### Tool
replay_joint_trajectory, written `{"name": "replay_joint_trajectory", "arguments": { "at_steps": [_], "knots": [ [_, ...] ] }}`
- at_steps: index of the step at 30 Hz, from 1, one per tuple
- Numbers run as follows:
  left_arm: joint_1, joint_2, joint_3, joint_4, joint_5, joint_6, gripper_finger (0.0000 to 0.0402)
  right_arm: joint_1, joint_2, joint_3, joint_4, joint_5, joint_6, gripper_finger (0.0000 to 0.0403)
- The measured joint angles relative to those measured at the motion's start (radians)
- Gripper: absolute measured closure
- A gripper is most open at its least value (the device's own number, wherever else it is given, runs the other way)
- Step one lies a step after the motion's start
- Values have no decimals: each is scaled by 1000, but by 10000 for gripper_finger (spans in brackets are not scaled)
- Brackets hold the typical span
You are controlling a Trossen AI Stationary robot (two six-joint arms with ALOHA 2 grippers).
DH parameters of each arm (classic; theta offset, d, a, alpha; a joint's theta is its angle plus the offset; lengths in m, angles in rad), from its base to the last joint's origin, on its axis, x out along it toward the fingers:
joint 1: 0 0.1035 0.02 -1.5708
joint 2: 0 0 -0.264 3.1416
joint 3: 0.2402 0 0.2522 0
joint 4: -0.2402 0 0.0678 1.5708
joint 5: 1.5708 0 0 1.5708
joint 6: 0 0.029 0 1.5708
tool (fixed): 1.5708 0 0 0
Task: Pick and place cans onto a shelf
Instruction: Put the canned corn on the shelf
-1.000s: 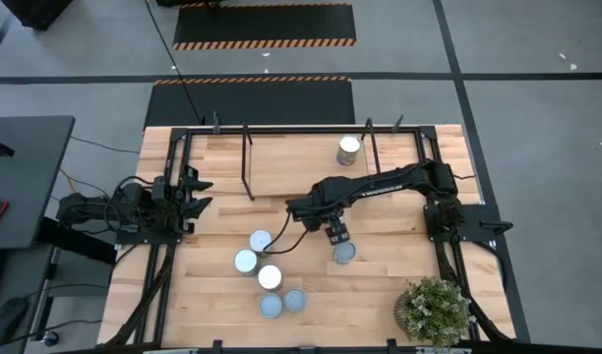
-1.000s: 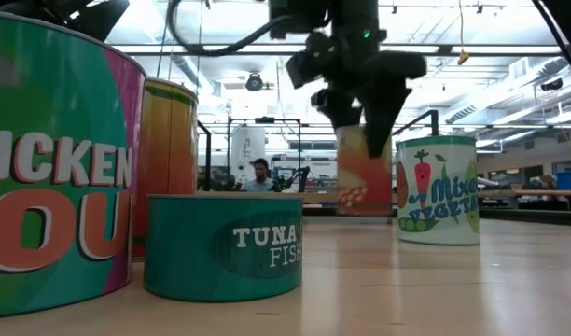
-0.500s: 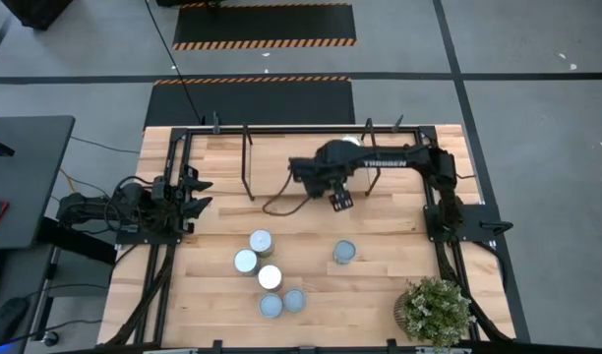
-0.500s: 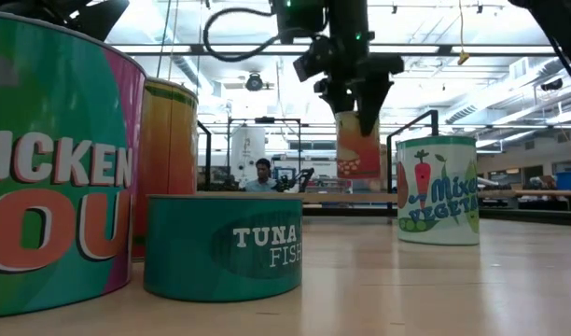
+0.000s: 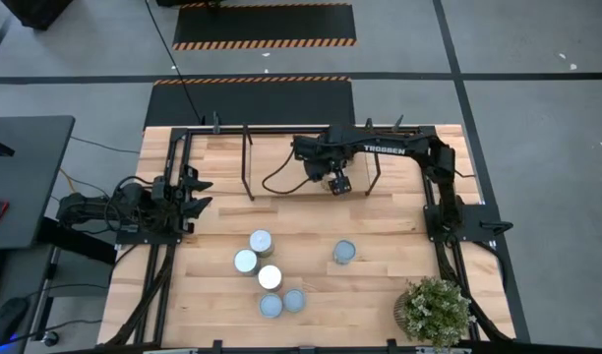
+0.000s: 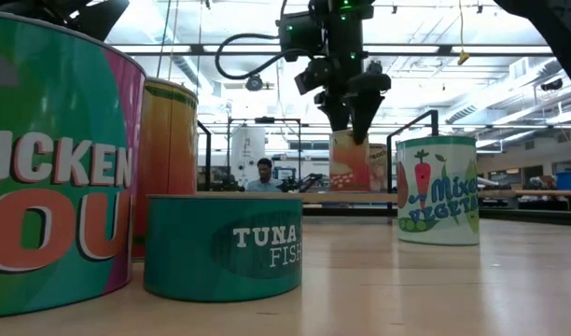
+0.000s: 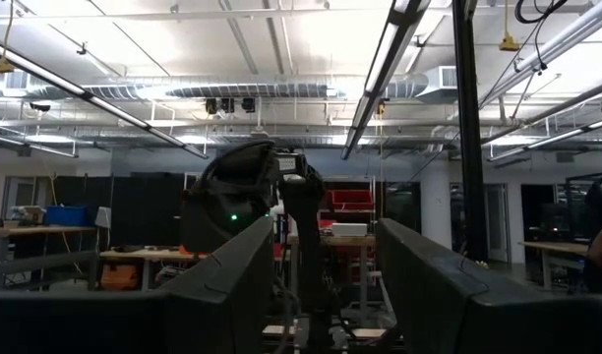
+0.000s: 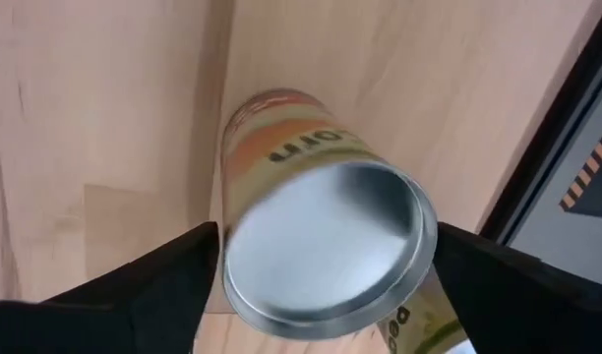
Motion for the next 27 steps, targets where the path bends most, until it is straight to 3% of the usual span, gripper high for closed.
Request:
{"name": "replay_joint_trajectory", "arguments": {
  "at_steps": [4,14,21,27],
  "knots": [
    [0,0,0,0,0,0,216,-6,0,0,-4,26,0,13],
    [0,0,0,0,0,-2,216,8,0,0,-96,232,46,12],
    [0,0,0,0,0,-1,216,64,0,1,-138,228,123,14],
    [0,0,0,0,0,0,216,83,2,90,-81,145,165,14]
  ]
}}
